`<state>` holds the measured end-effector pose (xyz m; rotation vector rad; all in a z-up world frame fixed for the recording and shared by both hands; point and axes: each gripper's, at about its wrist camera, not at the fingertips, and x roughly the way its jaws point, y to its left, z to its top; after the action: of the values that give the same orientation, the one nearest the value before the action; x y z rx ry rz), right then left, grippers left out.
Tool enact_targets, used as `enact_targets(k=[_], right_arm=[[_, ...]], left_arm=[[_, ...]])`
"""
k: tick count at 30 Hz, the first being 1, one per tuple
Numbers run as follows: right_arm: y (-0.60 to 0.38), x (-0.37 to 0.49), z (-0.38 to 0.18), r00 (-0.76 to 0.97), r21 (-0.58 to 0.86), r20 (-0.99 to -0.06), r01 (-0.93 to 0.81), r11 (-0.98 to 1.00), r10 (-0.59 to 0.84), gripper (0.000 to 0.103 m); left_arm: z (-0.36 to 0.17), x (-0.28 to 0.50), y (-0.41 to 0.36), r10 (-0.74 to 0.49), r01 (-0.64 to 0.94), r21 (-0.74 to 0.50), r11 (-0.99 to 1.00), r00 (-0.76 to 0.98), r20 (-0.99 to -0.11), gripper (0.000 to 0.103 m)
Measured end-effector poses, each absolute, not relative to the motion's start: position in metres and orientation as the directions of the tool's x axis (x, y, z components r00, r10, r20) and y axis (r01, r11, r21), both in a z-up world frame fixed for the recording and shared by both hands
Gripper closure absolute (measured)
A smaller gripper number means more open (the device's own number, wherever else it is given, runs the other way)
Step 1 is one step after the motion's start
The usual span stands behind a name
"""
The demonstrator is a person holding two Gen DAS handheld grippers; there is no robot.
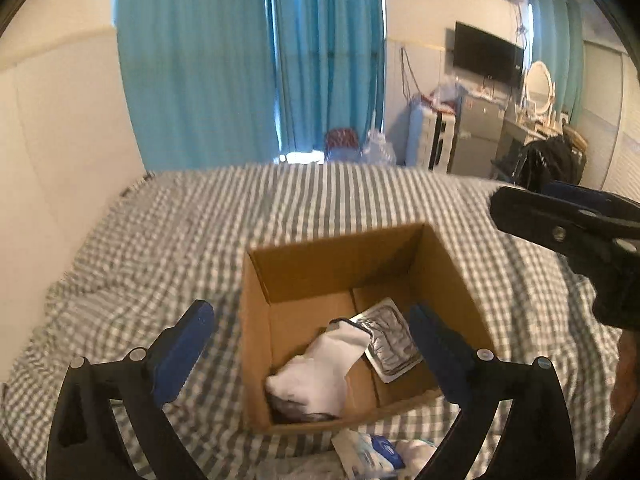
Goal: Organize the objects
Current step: 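Open both tools to drop the sock and blister pack into the box, then move both tools back toward the remaining items beside the box, then grasp the grey plastic clip with the left tool while the right tool grasps the white toy figure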
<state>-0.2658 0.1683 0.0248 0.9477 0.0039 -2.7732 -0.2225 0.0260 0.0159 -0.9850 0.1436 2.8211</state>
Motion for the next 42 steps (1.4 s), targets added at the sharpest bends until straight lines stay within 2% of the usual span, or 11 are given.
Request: enact_targets(k=[10, 16, 22, 26, 29, 33, 38, 40, 41, 42], right_arm=[[0.186, -0.165, 0.101, -0.839, 0.000, -0.525, 0.167, -0.986, -0.142, 0.007], [0.183, -0.116, 0.102, -0.841, -0.019, -0.517, 0.194, -0.981, -0.157, 0.007], [0.178, -0.088, 0.055, -0.823, -0.032, -0.545, 0.214, -0.976, -0.163, 0.007], [0.173, -0.095, 0.002, -0.787, -0.033, -0.599, 0.213, -0.976, -0.151, 0.007], [0.175, -0.107, -0.038, -0.747, 0.003, -0.649, 0.191, -0.982, -0.147, 0.007], [0.174, -0.114, -0.084, -0.712, -0.017, -0.692, 0.182, -0.983, -0.120, 0.007], [0.171, -0.125, -0.116, -0.663, -0.035, -0.742, 0.185, -0.982, -0.099, 0.007], [0.169, -0.127, -0.123, -0.653, -0.046, -0.753, 0.182, -0.982, -0.086, 0.007], [0.168, -0.129, -0.126, -0.648, -0.058, -0.758, 0.182, -0.982, -0.076, 0.007], [0.167, -0.130, -0.128, -0.645, -0.065, -0.761, 0.183, -0.981, -0.070, 0.007]], left_arm=[[0.081, -0.138, 0.007, 0.080, -0.136, 0.070, -0.988, -0.853, -0.516, 0.000], [0.064, -0.103, -0.013, 0.035, -0.095, 0.086, -0.992, -0.847, -0.530, 0.000], [0.003, -0.084, -0.031, -0.025, -0.023, 0.073, -0.997, -0.806, -0.591, 0.000], [-0.048, -0.079, -0.032, -0.092, 0.014, 0.132, -0.991, -0.786, -0.612, 0.000], [-0.082, -0.080, -0.033, -0.096, 0.018, 0.125, -0.992, -0.753, -0.651, 0.000], [-0.119, -0.078, -0.034, -0.085, -0.001, 0.122, -0.993, -0.711, -0.698, 0.000], [-0.146, -0.078, -0.036, -0.032, -0.055, 0.089, -0.994, -0.653, -0.757, 0.013], [-0.154, -0.076, -0.038, -0.032, -0.062, 0.091, -0.994, -0.629, -0.777, 0.030], [-0.156, -0.076, -0.039, -0.027, -0.069, 0.088, -0.994, -0.617, -0.787, 0.035], [-0.160, -0.077, -0.039, -0.019, -0.075, 0.080, -0.994, -0.602, -0.799, 0.047]])
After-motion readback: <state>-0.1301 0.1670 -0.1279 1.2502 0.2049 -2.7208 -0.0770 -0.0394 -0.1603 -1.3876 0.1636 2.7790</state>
